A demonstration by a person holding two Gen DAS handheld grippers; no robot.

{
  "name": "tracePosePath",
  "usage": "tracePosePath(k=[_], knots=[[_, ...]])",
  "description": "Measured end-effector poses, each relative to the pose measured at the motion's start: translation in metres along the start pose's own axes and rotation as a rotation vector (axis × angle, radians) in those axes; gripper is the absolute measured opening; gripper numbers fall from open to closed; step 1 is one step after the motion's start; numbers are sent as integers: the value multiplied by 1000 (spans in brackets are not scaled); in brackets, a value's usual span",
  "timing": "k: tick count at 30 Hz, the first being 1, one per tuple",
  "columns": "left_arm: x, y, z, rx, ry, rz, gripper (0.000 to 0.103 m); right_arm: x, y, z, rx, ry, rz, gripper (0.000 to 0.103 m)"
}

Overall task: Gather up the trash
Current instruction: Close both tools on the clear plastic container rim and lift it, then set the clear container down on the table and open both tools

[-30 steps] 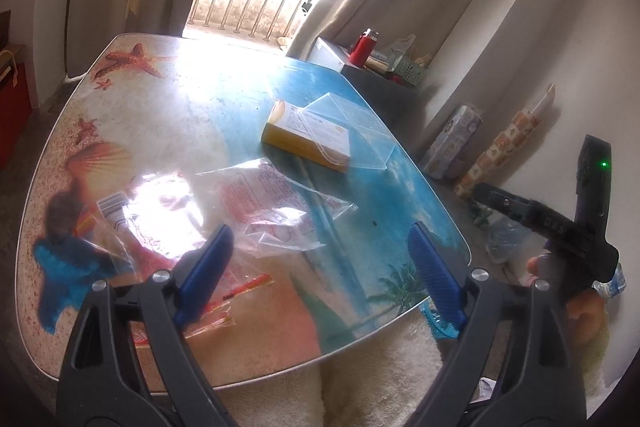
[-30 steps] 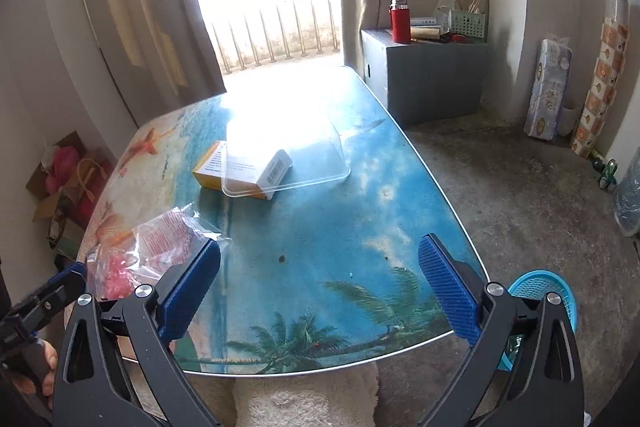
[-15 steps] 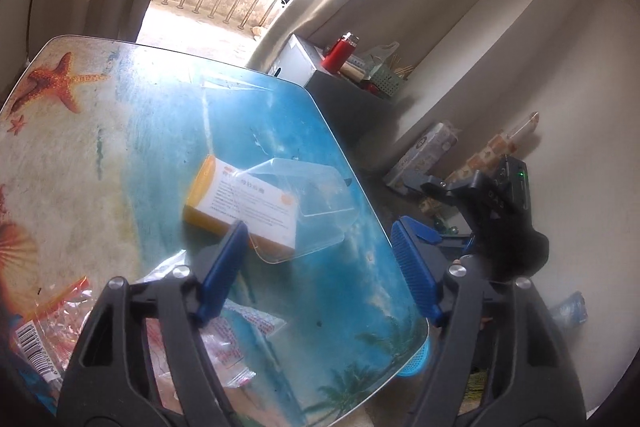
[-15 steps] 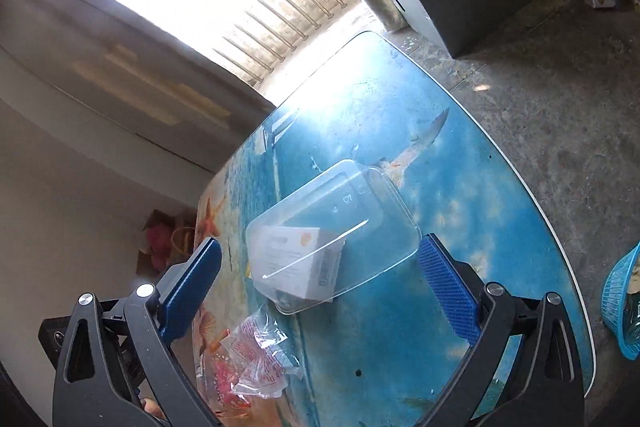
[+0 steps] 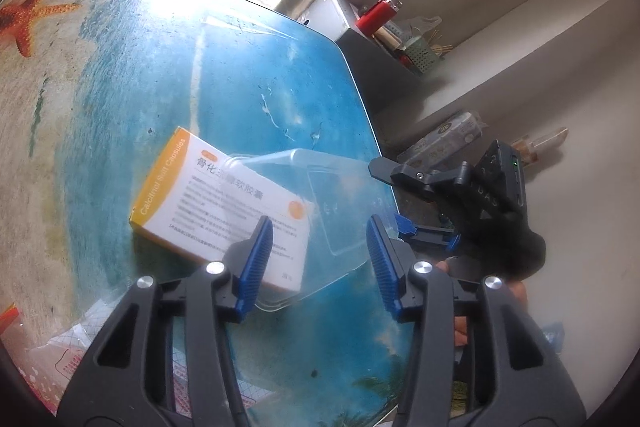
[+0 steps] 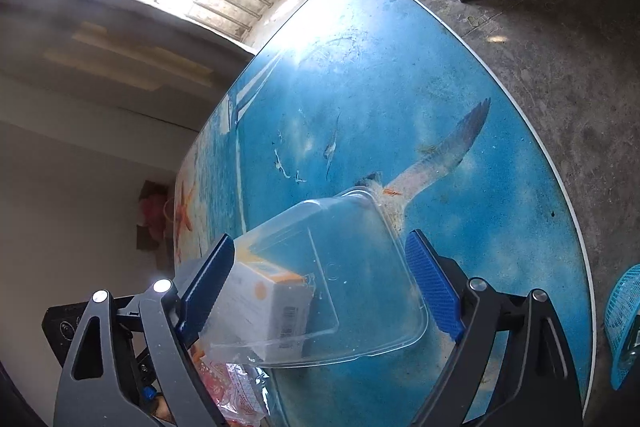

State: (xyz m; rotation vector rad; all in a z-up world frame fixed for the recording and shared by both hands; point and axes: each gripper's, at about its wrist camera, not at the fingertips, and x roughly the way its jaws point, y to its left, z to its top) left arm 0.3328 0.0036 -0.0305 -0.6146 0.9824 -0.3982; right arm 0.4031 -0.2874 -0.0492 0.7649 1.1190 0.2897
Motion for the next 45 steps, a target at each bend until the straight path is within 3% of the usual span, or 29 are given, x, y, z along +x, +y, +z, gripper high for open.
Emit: tracePosePath(k=[7,17,28,34,40,45], knots=[[-2,-3,-1,-2,-9,-8,44,-12,2,-10,-29,3,5,84],[-31,-36,-27,95,17,-57,45,-63,0,-46,-34,-7,23,84],[-57,-40,-70,50,116,-162,50,-110,-29,-117,103,84,146,85],[-36,-25,-71,-24,118,-142,55,-106,-55,-122,223,97,197,85],[-29,-11,-59,-68,58,-76,57,-119,-64,-114,267,-27,137,85],[-56,-17,-61,3,-9,-66,66,-141,-55,-120,185,-133,48,85]])
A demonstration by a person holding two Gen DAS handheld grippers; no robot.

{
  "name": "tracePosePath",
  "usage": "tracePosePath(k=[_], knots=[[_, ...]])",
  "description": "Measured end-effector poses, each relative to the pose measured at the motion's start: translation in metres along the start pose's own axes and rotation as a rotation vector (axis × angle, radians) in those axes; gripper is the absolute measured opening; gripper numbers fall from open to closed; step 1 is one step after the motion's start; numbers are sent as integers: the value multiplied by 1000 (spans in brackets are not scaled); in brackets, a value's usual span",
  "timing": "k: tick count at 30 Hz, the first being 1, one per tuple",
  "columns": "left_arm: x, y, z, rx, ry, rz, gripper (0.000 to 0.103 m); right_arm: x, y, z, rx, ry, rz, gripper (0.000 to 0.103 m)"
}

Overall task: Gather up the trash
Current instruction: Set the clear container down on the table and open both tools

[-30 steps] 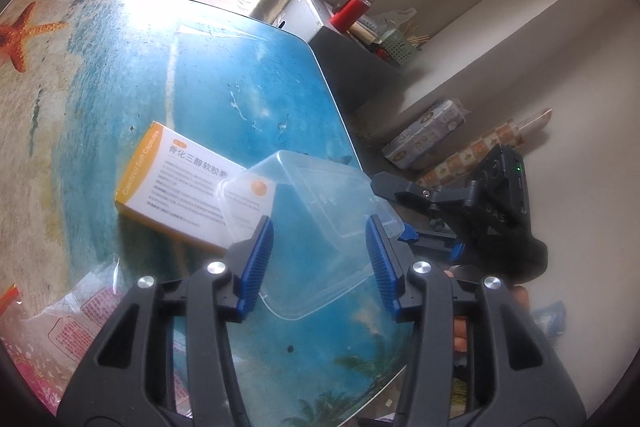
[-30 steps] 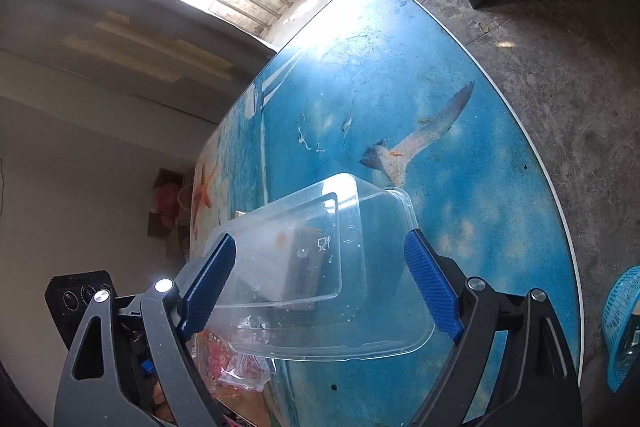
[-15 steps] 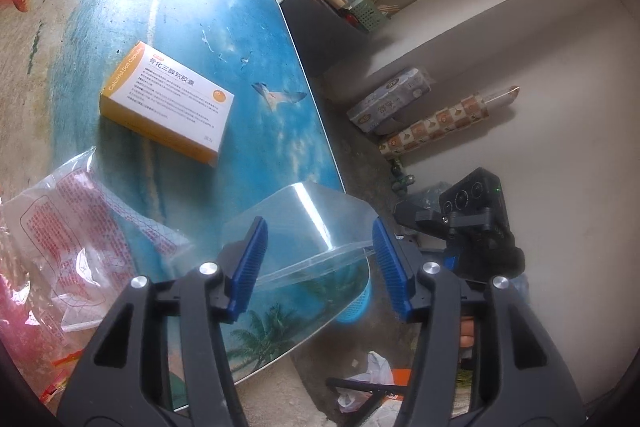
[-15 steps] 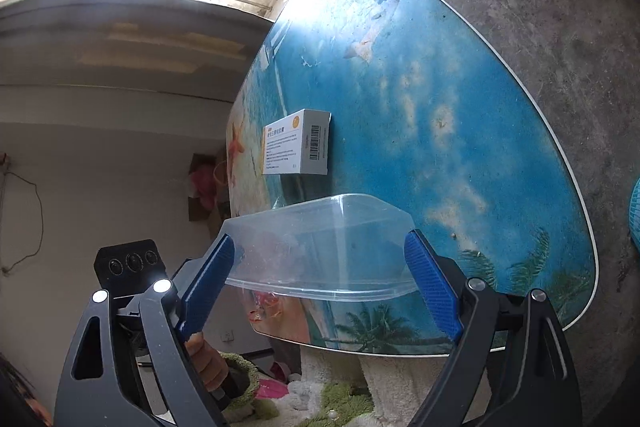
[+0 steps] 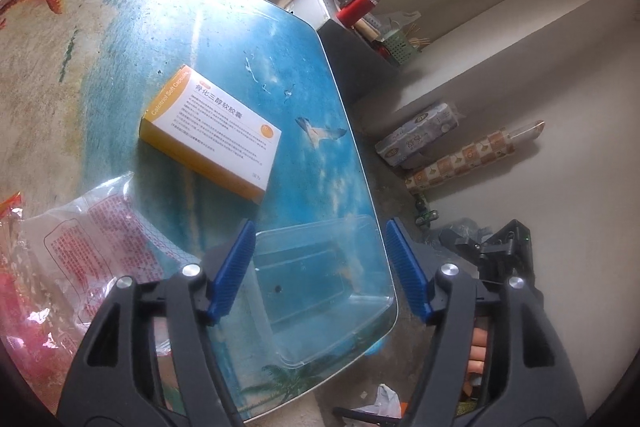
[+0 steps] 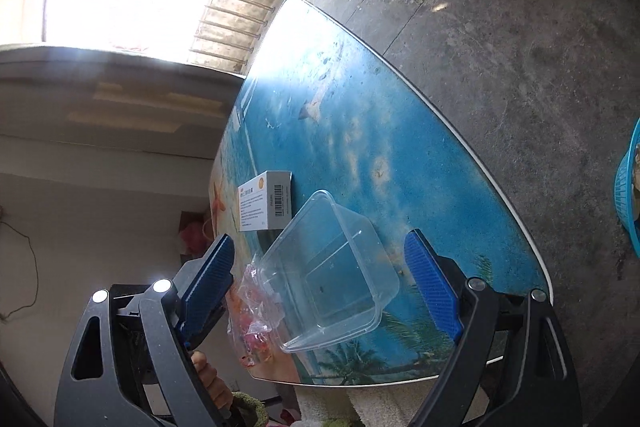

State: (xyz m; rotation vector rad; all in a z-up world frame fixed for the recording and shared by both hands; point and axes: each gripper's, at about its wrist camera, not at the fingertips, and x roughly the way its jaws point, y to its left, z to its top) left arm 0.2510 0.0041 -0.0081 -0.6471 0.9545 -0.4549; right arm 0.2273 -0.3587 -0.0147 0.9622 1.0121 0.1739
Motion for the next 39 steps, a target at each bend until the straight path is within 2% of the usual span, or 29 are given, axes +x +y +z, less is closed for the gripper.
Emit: tracePosePath(k=[3,6,9,15,17,18,23,26,29,33,39], knots=[[-18,-10,-5,71,-37,24,73,-7,9,-10,-88,-42,-53,85],[-36,-18,-12,154,-84,88,82,-7,21,-24,-206,-56,-125,85],[-48,-21,-20,218,-120,150,84,4,36,-34,-328,-53,-231,85],[-59,-12,-30,236,-117,243,84,35,54,-45,-514,-22,-397,84],[-61,-7,-31,241,-98,253,86,44,57,-46,-556,-18,-451,77],[-62,-5,-32,244,-92,254,87,47,57,-46,-566,-19,-470,75],[-74,6,-35,230,-126,271,88,57,56,-46,-553,-24,-530,49],[-82,6,-34,258,-165,290,93,54,53,-48,-533,-40,-539,26],[-85,1,-33,309,-176,297,94,48,49,-48,-495,-59,-536,11],[-86,-4,-34,346,-171,277,94,37,43,-49,-449,-86,-530,9],[-89,-1,-31,307,-169,222,94,23,44,-55,-439,-102,-498,10]])
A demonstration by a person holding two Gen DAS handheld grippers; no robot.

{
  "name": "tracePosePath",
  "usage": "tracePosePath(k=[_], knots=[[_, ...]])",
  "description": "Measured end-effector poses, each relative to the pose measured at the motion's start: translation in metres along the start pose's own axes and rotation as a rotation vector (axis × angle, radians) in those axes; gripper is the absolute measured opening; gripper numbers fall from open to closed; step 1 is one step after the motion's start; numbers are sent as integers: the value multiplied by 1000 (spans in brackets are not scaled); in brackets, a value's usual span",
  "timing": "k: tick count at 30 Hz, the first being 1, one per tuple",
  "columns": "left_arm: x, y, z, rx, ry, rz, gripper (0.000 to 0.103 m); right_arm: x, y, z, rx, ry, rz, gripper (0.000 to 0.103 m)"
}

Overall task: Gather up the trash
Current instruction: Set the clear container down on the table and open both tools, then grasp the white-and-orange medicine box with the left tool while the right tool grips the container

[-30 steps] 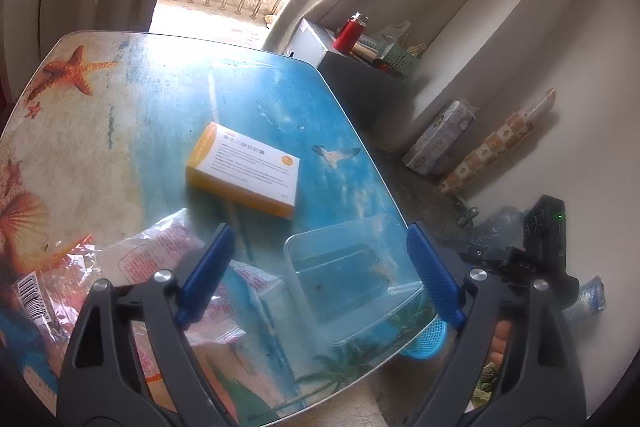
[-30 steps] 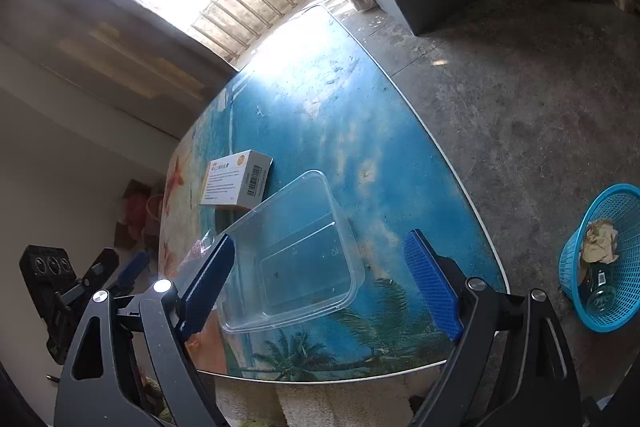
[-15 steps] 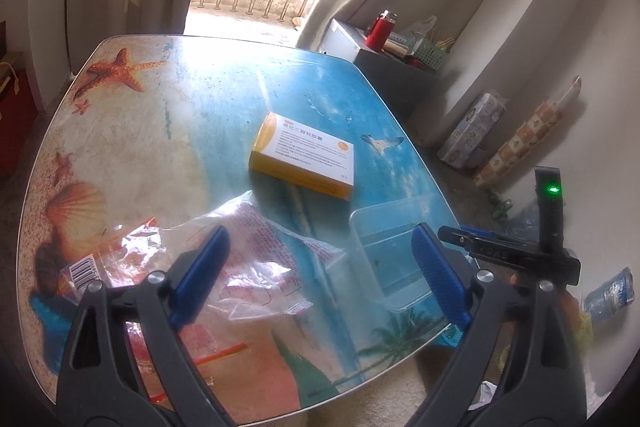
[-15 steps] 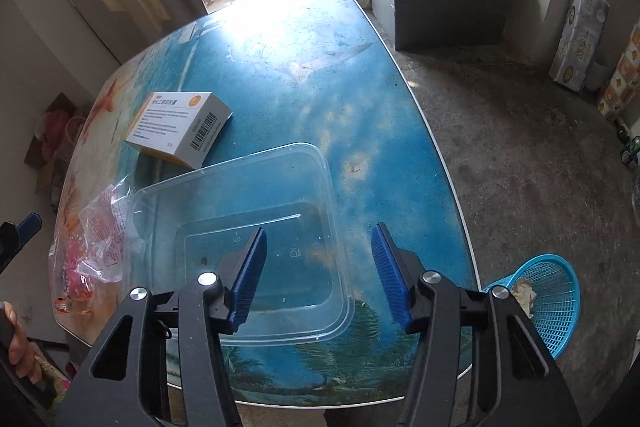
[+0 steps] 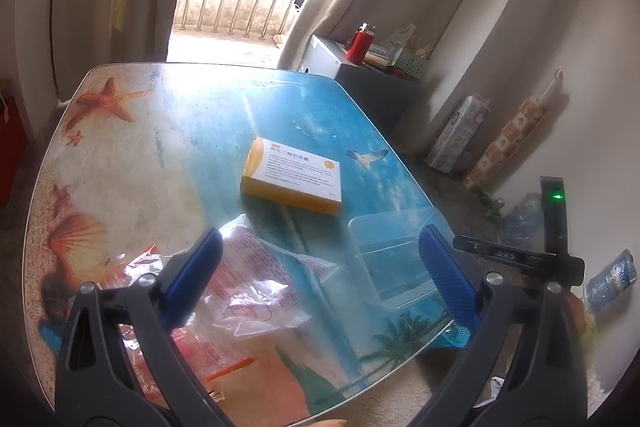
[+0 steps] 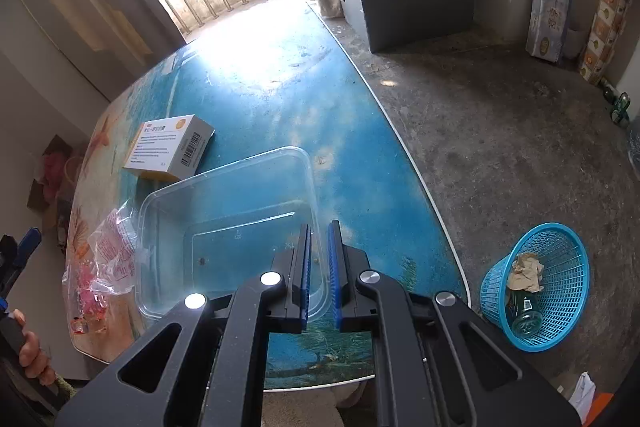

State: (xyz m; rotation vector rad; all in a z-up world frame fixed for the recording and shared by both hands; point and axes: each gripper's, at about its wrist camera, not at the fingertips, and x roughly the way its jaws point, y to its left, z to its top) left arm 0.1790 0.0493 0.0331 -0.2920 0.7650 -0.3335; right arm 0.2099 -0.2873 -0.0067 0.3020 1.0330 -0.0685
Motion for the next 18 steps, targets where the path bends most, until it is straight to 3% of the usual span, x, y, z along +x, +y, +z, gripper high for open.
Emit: tracePosePath(k=[2,4,10,12,14,18], knots=[[0,2,2,-6,0,-6,94,1,1,1,-9,9,-3,16],[-1,2,5,0,-6,-1,94,4,4,1,-17,17,-7,30],[-11,2,28,70,-17,-19,94,18,11,-2,-36,53,6,30],[-11,-1,39,139,-1,-18,94,20,10,-3,-34,51,8,26],[-6,-5,49,222,27,-21,94,21,6,-3,-26,58,16,10],[15,-16,66,396,69,19,94,18,-3,0,-3,46,32,7]])
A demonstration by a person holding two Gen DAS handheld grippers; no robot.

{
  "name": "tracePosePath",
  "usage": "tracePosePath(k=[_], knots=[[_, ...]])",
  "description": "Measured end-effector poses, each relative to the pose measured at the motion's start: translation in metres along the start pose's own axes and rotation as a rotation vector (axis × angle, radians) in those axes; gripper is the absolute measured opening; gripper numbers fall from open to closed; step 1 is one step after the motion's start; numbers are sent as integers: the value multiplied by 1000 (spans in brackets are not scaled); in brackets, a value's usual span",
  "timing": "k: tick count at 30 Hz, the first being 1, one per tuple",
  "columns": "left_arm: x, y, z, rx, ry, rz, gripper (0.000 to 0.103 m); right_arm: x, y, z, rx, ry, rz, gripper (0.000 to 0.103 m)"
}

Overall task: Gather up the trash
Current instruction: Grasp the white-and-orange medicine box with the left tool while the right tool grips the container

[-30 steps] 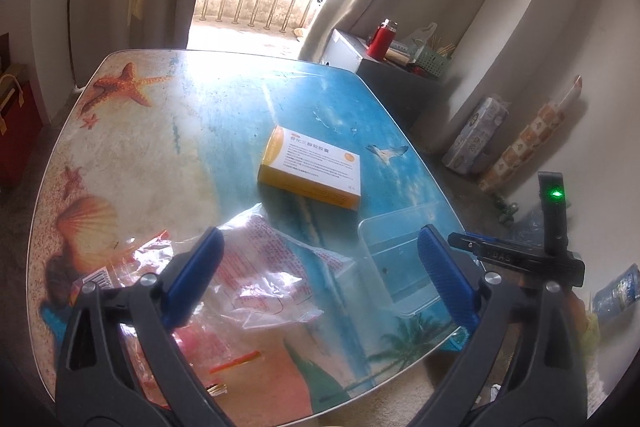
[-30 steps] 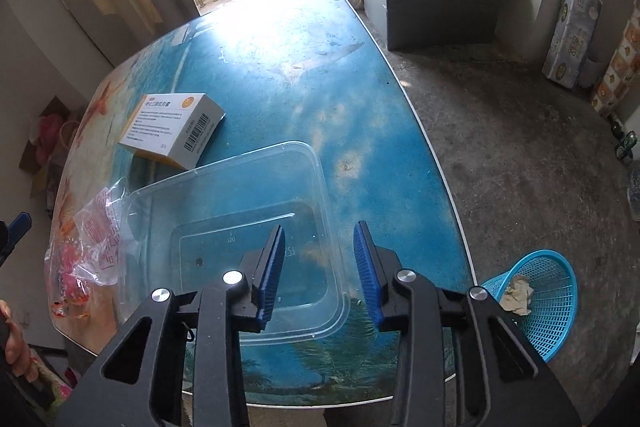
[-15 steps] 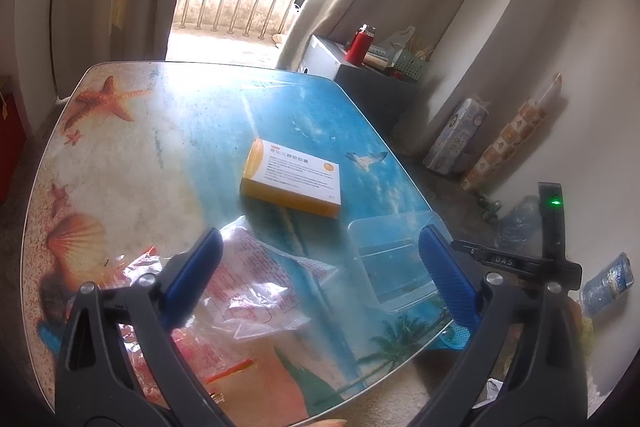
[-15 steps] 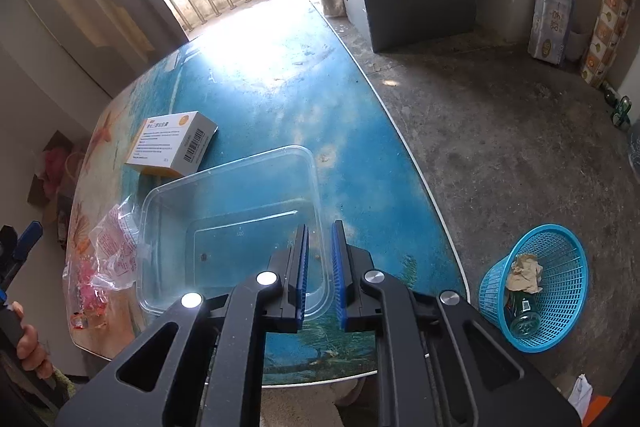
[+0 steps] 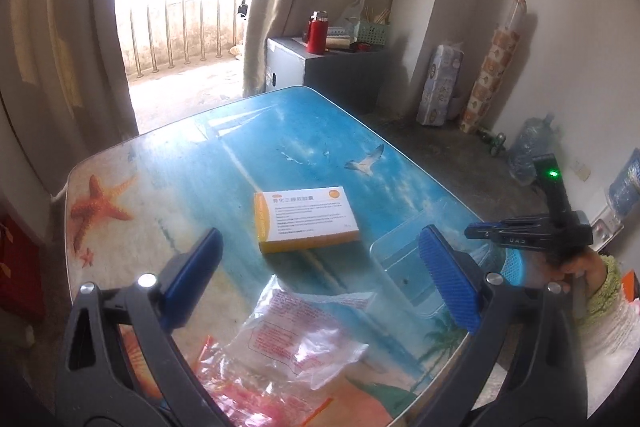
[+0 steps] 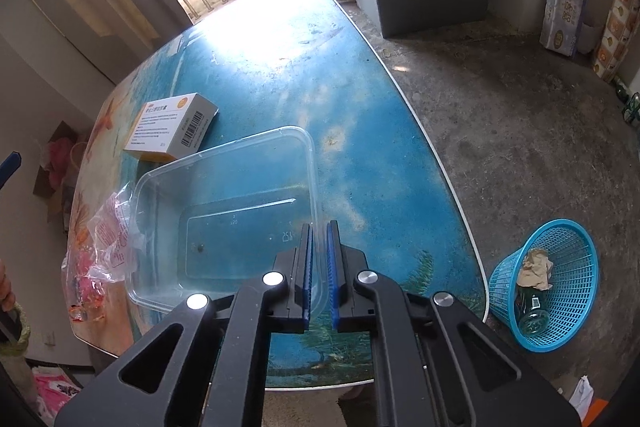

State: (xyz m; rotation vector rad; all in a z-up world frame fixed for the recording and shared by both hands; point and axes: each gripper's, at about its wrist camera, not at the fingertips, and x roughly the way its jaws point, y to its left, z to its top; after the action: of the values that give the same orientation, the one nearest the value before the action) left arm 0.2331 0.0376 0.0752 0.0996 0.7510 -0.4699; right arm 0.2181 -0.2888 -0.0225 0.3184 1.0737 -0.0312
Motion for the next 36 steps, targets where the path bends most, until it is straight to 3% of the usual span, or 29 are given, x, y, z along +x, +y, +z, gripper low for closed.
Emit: tracePosePath(k=[7,10,16,20,24,27,30,36], knots=[[69,-16,6,455,83,68,94,-6,-13,8,16,-18,24,6],[99,-22,-4,652,139,24,94,-7,-17,12,24,-19,47,6],[139,-23,-5,804,217,-69,94,-4,-23,16,34,-15,67,6],[164,-23,-8,907,272,-86,94,1,-26,17,46,1,80,6],[183,-21,-9,901,335,-89,94,4,-29,16,56,8,86,6],[187,-20,-5,837,346,-105,94,3,-31,15,67,10,93,6],[189,-16,-1,723,389,-110,90,1,-31,13,70,8,95,6],[190,-4,6,407,476,23,86,-8,-33,9,102,-10,111,6]])
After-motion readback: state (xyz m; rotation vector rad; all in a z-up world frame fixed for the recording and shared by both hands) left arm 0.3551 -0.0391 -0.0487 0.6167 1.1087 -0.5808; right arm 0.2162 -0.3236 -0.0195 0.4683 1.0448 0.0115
